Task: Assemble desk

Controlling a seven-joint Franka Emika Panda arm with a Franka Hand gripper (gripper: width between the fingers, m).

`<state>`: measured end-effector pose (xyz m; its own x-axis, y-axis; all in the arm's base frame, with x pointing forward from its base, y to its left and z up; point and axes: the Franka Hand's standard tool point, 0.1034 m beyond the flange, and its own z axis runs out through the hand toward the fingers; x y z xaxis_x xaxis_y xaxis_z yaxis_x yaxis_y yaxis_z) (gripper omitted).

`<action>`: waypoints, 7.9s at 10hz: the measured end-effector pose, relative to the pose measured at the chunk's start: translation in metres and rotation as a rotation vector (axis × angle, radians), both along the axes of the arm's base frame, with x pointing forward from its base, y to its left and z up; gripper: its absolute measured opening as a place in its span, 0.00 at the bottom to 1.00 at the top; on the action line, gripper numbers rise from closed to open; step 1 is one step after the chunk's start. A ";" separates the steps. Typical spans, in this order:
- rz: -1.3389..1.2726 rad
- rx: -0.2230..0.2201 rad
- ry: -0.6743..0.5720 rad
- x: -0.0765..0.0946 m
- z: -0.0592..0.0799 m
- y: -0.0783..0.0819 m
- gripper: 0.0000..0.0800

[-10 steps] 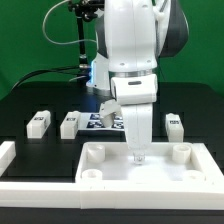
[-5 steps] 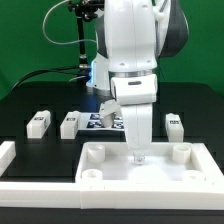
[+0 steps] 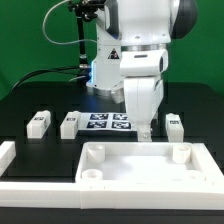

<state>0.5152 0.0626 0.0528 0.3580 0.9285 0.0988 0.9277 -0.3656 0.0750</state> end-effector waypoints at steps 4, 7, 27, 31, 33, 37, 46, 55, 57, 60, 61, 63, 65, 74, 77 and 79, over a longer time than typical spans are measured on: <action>-0.362 0.043 0.025 0.001 0.009 0.023 0.81; -0.716 0.088 0.058 -0.003 0.012 0.038 0.81; -1.107 -0.503 0.893 -0.050 -0.011 0.069 0.81; -1.128 -0.557 0.937 -0.065 -0.024 0.068 0.81; -1.126 -0.550 0.945 -0.065 -0.026 0.069 0.81; -1.122 -0.558 0.950 -0.071 -0.031 0.071 0.81; -1.118 -0.573 0.971 -0.080 -0.041 0.070 0.36; -1.089 -0.475 0.943 -0.030 0.051 0.059 0.36; -1.100 -0.438 0.897 -0.018 0.076 0.058 0.36; -1.150 -0.274 0.676 -0.009 0.075 0.061 0.36; -1.163 -0.212 0.595 -0.003 0.079 0.061 0.36; -1.094 -0.072 0.438 0.032 0.120 0.043 0.36; -1.115 0.041 0.266 0.053 0.159 0.035 0.36; -1.075 0.391 -0.233 0.115 0.155 0.036 0.36; -1.059 0.434 -0.296 0.113 0.153 0.040 0.36; -0.966 0.394 -0.315 0.111 0.143 0.038 0.36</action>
Offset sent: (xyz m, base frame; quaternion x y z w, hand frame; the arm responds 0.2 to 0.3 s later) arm 0.0000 0.0000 0.0000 0.0000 0.0000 0.1938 0.9810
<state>0.6262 0.1007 0.1955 0.8259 0.1518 0.5430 0.1957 -0.9804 -0.0236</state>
